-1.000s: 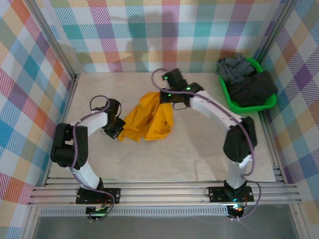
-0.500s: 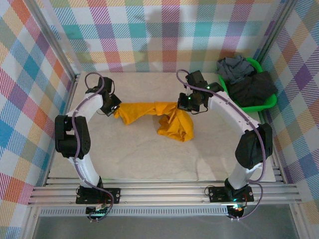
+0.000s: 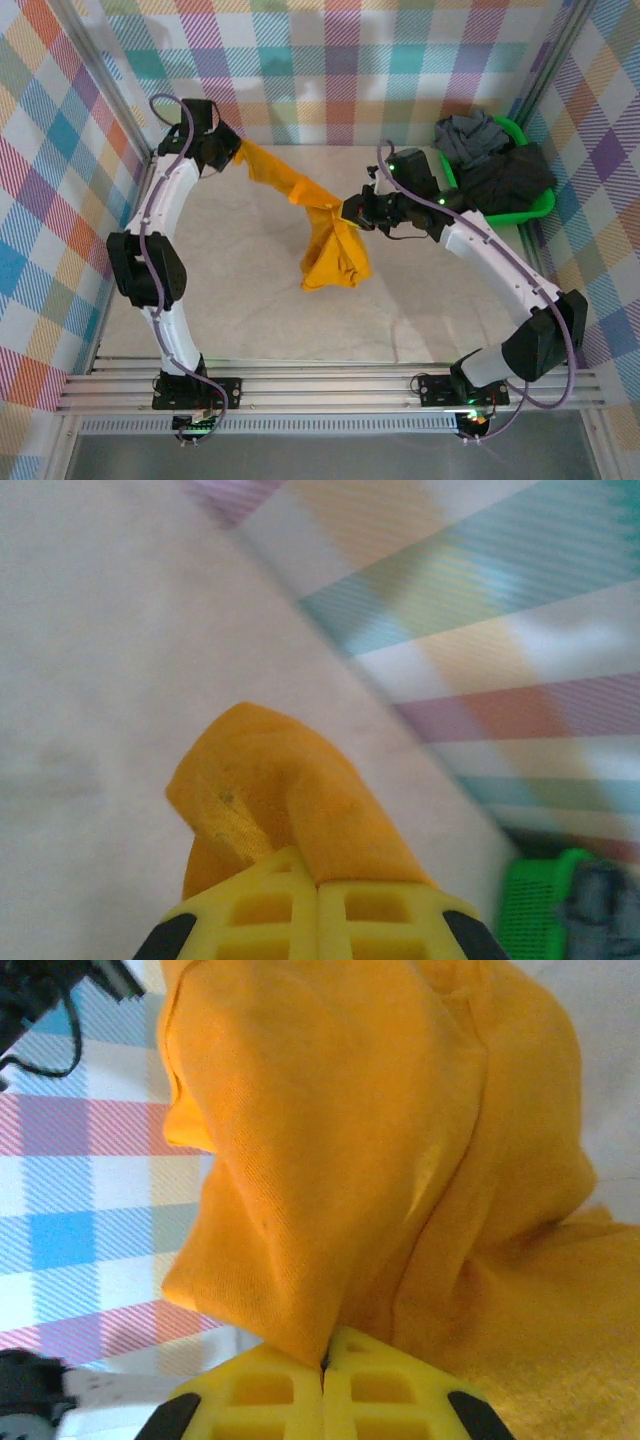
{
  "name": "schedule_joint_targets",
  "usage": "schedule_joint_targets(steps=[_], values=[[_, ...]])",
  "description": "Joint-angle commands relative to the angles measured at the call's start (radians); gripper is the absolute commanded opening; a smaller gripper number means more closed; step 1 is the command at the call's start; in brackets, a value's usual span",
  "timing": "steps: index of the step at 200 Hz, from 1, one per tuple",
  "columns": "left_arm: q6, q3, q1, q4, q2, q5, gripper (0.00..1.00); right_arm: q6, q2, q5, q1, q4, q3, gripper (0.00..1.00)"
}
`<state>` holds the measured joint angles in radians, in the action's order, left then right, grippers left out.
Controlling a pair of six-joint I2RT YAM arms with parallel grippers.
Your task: Fold and stack the t-shirts
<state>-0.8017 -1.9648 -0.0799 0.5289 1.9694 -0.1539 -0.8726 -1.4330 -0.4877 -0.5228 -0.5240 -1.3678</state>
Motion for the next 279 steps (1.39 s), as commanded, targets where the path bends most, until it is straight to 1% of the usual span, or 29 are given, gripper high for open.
schedule_joint_targets(steps=[1,8,19,23,30,31,33,37,48,52,59,69,78,92,103,111,125,143,163,188,215,232,246,256,260,267,272,276,279], values=[[-0.077,-0.199,-0.036,-0.124,0.176,-0.072,0.0,-0.271,-0.013,-0.107,0.015,0.199,0.101,0.0],[-0.087,-0.284,-0.054,-0.126,0.242,-0.095,0.0,-0.297,-0.017,-0.101,0.024,0.178,0.12,0.0],[-0.107,-0.46,-0.083,-0.089,0.362,-0.164,0.0,-0.31,-0.021,-0.074,0.054,0.071,0.142,0.0],[-0.115,-0.539,-0.093,-0.055,0.421,-0.189,0.0,-0.31,-0.02,-0.064,0.067,0.035,0.155,0.04],[-0.12,-0.676,-0.11,0.023,0.513,-0.234,0.18,-0.302,-0.015,-0.052,0.091,-0.015,0.182,0.16],[-0.12,-0.703,-0.112,0.036,0.519,-0.239,0.23,-0.301,-0.016,-0.05,0.095,-0.021,0.185,0.17],[-0.118,-0.748,-0.115,0.058,0.548,-0.248,0.3,-0.294,-0.014,-0.047,0.101,-0.032,0.193,0.22],[-0.11,-0.828,-0.126,0.117,0.592,-0.257,0.4,-0.268,-0.008,-0.034,0.116,-0.069,0.206,0.31],[-0.058,-0.972,-0.151,0.269,0.659,-0.254,0.57,-0.18,0.004,0.025,0.135,-0.16,0.206,0.44],[-0.027,-0.989,-0.16,0.305,0.661,-0.243,0.63,-0.137,0.009,0.064,0.139,-0.204,0.196,0.47],[0.021,-0.98,-0.174,0.38,0.641,-0.217,0.68,-0.066,0.017,0.136,0.139,-0.261,0.178,0.51],[0.099,-0.919,-0.198,0.471,0.581,-0.158,0.69,0.027,0.021,0.224,0.14,-0.307,0.159,0.53],[0.153,-0.797,-0.226,0.516,0.492,-0.09,0.7,0.08,0.013,0.276,0.14,-0.323,0.148,0.54],[0.164,-0.453,-0.263,0.461,0.29,0.015,0.67,0.161,-0.032,0.327,0.14,-0.309,0.13,0.54],[0.102,-0.143,-0.268,0.366,0.122,0.057,0.66,0.208,-0.088,0.345,0.141,-0.279,0.11,0.54],[0.043,0.036,-0.264,0.332,0.03,0.073,0.64,0.24,-0.134,0.343,0.14,-0.246,0.087,0.54],[-0.031,0.284,-0.263,0.287,-0.095,0.038,0.61,0.288,-0.218,0.348,0.139,-0.181,0.043,0.56],[-0.138,0.564,-0.284,0.177,-0.199,-0.052,0.61,0.35,-0.362,0.356,0.14,-0.138,-0.06,0.58],[-0.261,0.789,-0.314,0.051,-0.255,-0.111,0.62,0.405,-0.505,0.335,0.133,-0.125,-0.186,0.58],[-0.356,0.906,-0.344,-0.055,-0.271,-0.111,0.66,0.511,-0.648,0.374,0.096,-0.154,-0.33,0.58],[-0.394,0.902,-0.36,-0.098,-0.208,-0.098,0.67,0.592,-0.749,0.436,0.054,-0.221,-0.418,0.59],[-0.395,0.892,-0.359,-0.103,-0.169,-0.066,0.61,0.596,-0.784,0.508,0.04,-0.266,-0.435,0.57],[-0.385,0.879,-0.359,-0.097,-0.149,-0.036,0.48,0.577,-0.786,0.577,0.038,-0.284,-0.416,0.49],[-0.367,0.859,-0.359,-0.074,-0.133,-0.008,0.32,0.567,-0.773,0.615,0.039,-0.279,-0.391,0.44],[-0.359,0.851,-0.358,-0.062,-0.128,0.004,0.24,0.565,-0.765,0.626,0.039,-0.276,-0.38,0.42],[-0.342,0.837,-0.356,-0.043,-0.118,0.025,0.1,0.56,-0.753,0.64,0.041,-0.272,-0.364,0.35],[-0.334,0.831,-0.352,-0.033,-0.115,0.037,0.03,0.556,-0.744,0.651,0.043,-0.27,-0.356,0.3],[-0.327,0.829,-0.349,-0.028,-0.112,0.048,0.0,0.551,-0.74,0.66,0.045,-0.271,-0.35,0.27],[-0.324,0.827,-0.347,-0.026,-0.112,0.054,0.0,0.549,-0.734,0.665,0.047,-0.273,-0.346,0.25]])
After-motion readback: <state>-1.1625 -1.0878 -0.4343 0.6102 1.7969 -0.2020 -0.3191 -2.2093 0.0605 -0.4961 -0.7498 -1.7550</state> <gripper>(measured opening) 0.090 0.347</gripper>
